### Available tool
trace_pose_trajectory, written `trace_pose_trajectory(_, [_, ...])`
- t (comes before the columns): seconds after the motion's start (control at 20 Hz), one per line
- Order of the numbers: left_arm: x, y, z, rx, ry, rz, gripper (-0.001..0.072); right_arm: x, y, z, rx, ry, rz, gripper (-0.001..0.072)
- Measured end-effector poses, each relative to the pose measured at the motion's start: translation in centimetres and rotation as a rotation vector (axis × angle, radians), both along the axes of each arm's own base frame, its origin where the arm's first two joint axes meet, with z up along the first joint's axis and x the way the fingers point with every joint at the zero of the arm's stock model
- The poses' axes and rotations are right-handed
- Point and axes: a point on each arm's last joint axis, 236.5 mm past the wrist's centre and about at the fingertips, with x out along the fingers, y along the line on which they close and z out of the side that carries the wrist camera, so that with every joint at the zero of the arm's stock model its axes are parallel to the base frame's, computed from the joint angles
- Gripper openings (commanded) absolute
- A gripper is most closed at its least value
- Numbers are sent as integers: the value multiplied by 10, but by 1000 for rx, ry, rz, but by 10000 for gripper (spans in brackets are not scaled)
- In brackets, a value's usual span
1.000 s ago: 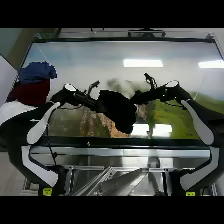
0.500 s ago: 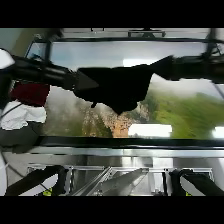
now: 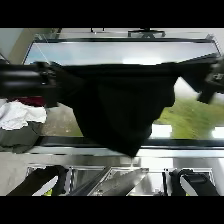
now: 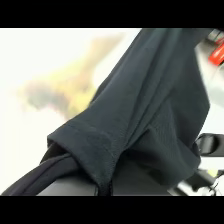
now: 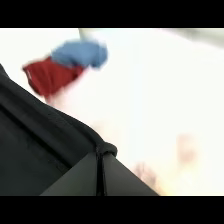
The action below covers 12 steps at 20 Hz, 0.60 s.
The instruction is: Fold the shirts.
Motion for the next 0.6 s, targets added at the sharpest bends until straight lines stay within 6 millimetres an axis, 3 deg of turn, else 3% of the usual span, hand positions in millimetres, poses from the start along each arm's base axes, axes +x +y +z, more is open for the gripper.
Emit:
trace_pose_trajectory(0.15, [40,-6,-92,104,185,26,26,38,7,-85,-28,232,2,24])
trace_pose_trajectory(0.25, [68,-3,-156,164,295,51,28,66,10,-153,-39,393,-23,28])
trace_pose_trajectory(0.3, [83,1,-188,187,344,69,202,80,11,-187,-43,468,-39,100])
trace_pose_trajectory(0.35, [98,6,-216,204,382,92,636,93,12,-218,-45,528,-62,373])
trace_pose_trajectory(0.4, [113,13,-241,216,418,118,720,106,11,-251,-49,587,-88,555])
trace_pose_trajectory(0.5, [143,36,-282,233,493,176,720,126,6,-298,-53,667,-132,581])
trace_pose_trajectory(0.6, [162,64,-299,233,568,212,718,140,-6,-317,-47,707,-162,581])
